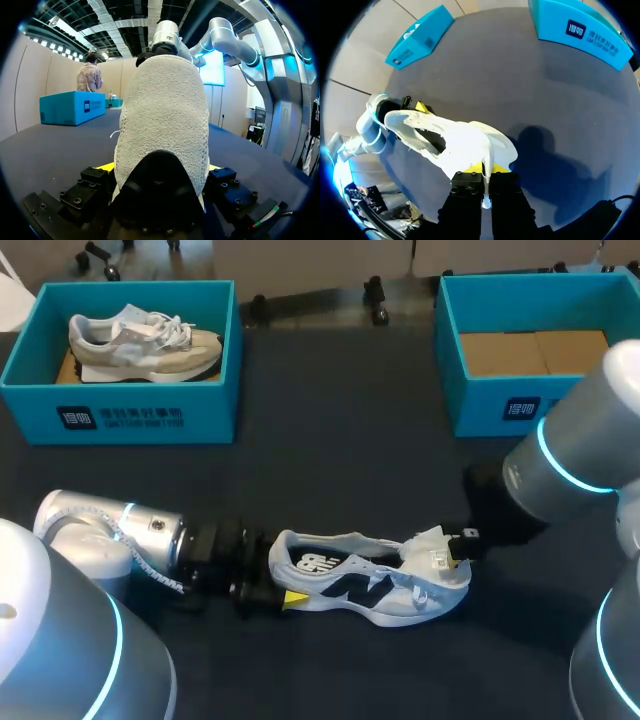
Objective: Take the shoe out of the shoebox, open the shoe tongue, remove and reinsert the insole, then place the shoe into the shoebox
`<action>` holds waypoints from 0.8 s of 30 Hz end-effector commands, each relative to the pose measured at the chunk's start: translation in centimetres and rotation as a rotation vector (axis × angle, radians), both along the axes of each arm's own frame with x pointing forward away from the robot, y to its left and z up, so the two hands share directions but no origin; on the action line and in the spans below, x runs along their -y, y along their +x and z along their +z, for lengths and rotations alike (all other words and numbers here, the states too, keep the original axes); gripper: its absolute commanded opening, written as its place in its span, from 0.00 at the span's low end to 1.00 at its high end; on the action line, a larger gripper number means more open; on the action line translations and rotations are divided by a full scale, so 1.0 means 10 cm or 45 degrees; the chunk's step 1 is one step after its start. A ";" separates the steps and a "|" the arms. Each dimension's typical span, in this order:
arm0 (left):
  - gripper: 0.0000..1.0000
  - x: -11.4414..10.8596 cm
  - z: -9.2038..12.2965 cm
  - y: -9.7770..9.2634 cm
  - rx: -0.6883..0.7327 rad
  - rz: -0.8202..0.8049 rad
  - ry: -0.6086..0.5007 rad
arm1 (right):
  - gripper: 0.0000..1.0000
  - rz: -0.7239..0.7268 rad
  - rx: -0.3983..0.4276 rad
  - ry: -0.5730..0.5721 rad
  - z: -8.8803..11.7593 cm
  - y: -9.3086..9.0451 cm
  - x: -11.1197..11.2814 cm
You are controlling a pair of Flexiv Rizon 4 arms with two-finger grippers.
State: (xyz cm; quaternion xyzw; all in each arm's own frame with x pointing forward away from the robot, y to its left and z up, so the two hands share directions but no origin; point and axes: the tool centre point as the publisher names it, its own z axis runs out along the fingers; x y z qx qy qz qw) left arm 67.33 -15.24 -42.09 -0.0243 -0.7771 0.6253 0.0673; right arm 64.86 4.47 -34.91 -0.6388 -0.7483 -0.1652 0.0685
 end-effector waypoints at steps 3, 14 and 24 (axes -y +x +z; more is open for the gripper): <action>0.00 -0.04 -0.01 0.00 -0.001 -0.001 0.005 | 0.00 0.093 0.005 0.482 -0.12 -0.05 0.16; 0.00 -0.04 -0.01 0.00 -0.001 -0.001 0.005 | 0.78 0.112 0.036 0.487 0.02 -0.15 0.24; 0.00 -0.04 -0.01 0.00 -0.001 -0.001 0.005 | 1.00 0.117 0.036 0.343 0.43 -0.25 0.33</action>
